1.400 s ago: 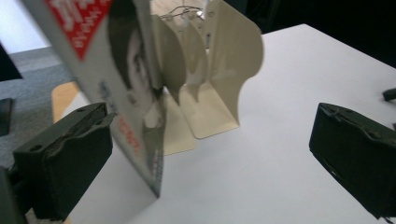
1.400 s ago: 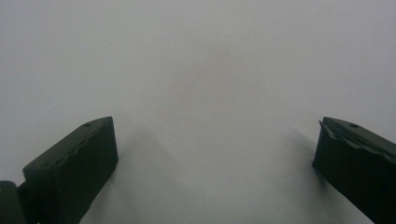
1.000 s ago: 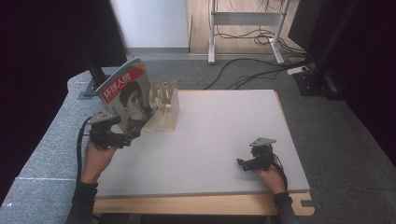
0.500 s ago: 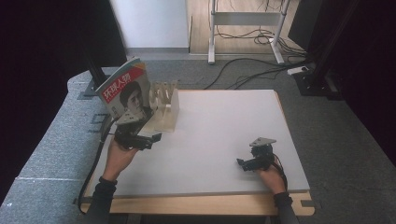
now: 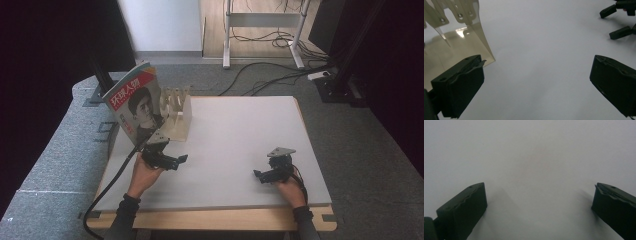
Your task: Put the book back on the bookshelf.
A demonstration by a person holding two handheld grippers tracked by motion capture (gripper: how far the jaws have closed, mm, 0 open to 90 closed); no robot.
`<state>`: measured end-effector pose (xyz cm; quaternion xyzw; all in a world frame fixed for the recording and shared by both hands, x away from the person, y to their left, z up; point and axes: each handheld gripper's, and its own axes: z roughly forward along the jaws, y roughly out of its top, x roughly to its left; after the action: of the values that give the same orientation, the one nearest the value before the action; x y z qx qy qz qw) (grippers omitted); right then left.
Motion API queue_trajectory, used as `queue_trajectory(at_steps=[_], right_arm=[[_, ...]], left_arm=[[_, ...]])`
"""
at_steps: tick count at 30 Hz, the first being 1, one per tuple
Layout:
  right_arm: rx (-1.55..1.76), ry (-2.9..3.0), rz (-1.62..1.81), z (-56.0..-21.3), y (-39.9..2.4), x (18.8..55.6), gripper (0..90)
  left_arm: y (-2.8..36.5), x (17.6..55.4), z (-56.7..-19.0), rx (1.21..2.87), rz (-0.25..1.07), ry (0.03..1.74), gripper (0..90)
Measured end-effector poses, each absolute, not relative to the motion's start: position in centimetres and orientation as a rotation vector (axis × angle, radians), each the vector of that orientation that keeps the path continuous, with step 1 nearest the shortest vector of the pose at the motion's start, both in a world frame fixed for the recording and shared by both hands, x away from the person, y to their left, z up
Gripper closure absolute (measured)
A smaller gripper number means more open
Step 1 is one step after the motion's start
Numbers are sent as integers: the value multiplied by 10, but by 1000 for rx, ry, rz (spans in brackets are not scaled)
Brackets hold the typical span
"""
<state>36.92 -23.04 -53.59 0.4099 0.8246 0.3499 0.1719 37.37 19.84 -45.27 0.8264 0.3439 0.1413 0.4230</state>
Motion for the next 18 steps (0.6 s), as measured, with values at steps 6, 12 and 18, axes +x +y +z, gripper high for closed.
queue_trajectory(at_steps=[6,12,18], right_arm=[[1163,2340,993,-536,-230,369,0],[1162,2340,992,-536,-230,369,0],[1163,2340,993,-536,-230,369,0]], left_arm=[[197,372,-483,2092,316,883,0],[195,371,-511,2158,299,907,0],[191,370,-527,2238,300,928,0]])
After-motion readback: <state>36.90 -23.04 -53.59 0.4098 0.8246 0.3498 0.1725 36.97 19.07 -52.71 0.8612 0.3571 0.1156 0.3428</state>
